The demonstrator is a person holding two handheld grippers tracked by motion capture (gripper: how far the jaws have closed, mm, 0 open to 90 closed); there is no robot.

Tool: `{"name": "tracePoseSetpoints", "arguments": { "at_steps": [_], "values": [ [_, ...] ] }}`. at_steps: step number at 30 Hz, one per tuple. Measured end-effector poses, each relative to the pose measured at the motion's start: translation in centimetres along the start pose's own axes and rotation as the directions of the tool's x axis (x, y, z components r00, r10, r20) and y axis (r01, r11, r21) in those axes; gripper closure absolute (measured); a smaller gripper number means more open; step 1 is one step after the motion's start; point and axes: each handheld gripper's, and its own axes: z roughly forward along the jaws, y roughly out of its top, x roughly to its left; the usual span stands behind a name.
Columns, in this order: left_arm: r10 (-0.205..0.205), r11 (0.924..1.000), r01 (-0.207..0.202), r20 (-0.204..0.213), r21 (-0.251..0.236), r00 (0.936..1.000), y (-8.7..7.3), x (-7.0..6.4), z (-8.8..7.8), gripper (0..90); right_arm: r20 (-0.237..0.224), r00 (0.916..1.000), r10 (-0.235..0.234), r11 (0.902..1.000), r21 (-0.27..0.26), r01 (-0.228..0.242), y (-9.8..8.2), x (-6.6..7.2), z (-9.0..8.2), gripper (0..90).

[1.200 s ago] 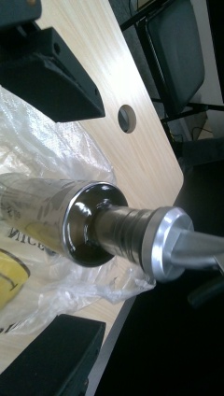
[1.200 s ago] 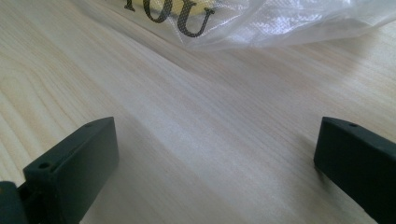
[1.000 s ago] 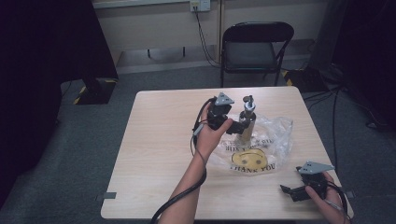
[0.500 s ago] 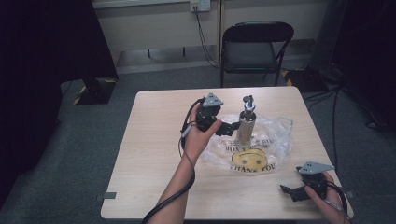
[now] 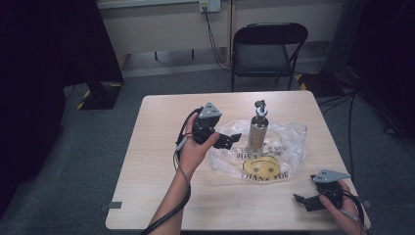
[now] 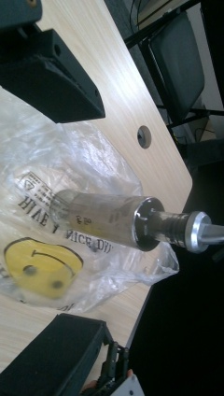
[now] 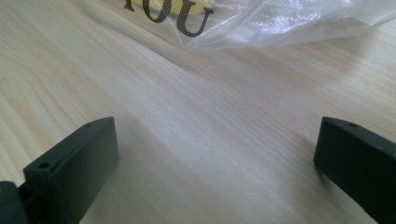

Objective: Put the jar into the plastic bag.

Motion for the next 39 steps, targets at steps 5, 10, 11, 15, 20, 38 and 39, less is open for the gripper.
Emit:
{"name": "tracePoseSetpoints", "arguments": {
  "at_steps": [5, 10, 11, 15, 20, 38, 39],
  "values": [
    [-0.002, 1.0000, 0.002, -0.012, 0.000, 0.9999, -0.8, 0.4, -1.1, 0.8, 0.000, 1.0000, 0.000, 1.0000, 0.000, 0.000, 0.0, 0.0, 0.0, 0.0],
    [-0.011, 0.9999, 0.011, -0.018, -0.005, 0.9998, -1.9, 0.8, -2.4, 0.8, 0.000, 1.0000, 0.000, 1.0000, 0.000, 0.000, 0.0, 0.0, 0.0, 0.0],
    [-0.013, 0.9999, 0.013, -0.022, -0.009, 0.9997, -2.2, 0.9, -2.7, 0.8, 0.000, 1.0000, 0.000, 1.0000, 0.000, 0.000, 0.0, 0.0, 0.0, 0.0],
    [-0.025, 0.9996, 0.025, -0.029, -0.015, 0.9993, -3.0, 1.4, -3.6, 0.8, 0.000, 1.0000, 0.000, 1.0000, 0.000, 0.000, 0.0, 0.0, 0.0, 0.0],
    [-0.031, 0.9992, 0.029, -0.041, -0.029, 0.9987, -4.1, 1.9, -4.4, 0.8, 0.000, 1.0000, 0.000, 1.0000, 0.000, 0.000, 0.0, 0.0, 0.0, 0.0],
    [-0.067, 0.9972, 0.065, -0.049, -0.036, 0.9966, -8.9, 3.0, -5.7, 0.8, 0.000, 1.0000, 0.000, 1.0000, 0.000, 0.000, 0.0, 0.0, 0.0, 0.0],
    [-0.072, 0.9970, 0.070, -0.048, -0.033, 0.9962, -9.2, 3.1, -5.6, 0.8, 0.000, 1.0000, 0.000, 1.0000, 0.000, 0.000, 0.0, 0.0, 0.0, 0.0]
  ]
}}
